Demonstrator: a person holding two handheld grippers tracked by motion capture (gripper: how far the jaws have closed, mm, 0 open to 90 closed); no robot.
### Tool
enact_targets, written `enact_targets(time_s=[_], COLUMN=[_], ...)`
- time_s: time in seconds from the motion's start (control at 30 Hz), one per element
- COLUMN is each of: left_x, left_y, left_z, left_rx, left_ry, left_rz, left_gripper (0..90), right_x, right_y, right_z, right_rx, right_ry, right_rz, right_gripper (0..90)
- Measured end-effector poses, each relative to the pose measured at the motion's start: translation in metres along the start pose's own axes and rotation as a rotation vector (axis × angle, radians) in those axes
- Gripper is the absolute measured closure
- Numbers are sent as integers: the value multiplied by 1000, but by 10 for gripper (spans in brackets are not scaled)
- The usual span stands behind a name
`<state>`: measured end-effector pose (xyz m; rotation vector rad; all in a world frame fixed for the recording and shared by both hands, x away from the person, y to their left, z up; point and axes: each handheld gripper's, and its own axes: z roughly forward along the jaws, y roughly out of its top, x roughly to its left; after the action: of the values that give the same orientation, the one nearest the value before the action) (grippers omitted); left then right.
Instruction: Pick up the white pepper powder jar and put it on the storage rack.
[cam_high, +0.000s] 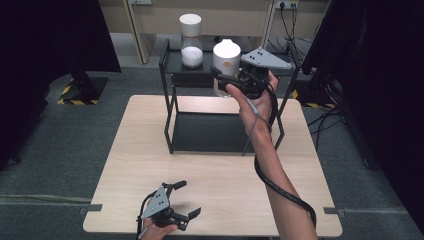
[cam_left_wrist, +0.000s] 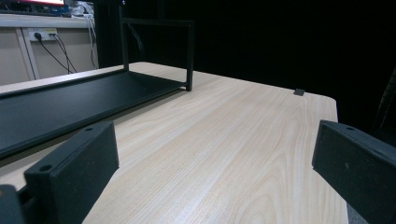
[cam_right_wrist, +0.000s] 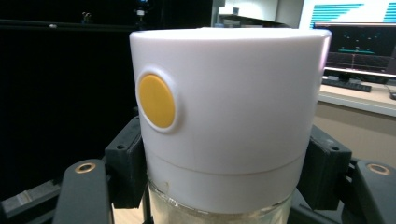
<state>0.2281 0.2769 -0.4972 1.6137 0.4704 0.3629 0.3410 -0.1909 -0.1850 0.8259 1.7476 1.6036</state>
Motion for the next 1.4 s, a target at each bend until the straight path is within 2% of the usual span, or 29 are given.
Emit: enact_targets(time_s=[0.3, 0.77, 1.13, 1.4], left_x=[0, -2, -3, -3], left_y=[0, 0, 1, 0], left_z=[0, -1, -2, -1], left_rx=[-1, -6, -10, -9], left_ry=[6, -1, -3, -6], left_rz=[-7, 13, 15, 16], left_gripper=[0, 0, 0, 0], right_x=[-8, -17, -22, -24], right_y=[16, 24, 20, 19], right_z=[20, 61, 91, 104], right_rx=[0, 12, 37, 42], right_ry=[-57, -157, -195, -211], right_rz=[9, 34, 44, 44], right_gripper=[308, 308, 308, 308])
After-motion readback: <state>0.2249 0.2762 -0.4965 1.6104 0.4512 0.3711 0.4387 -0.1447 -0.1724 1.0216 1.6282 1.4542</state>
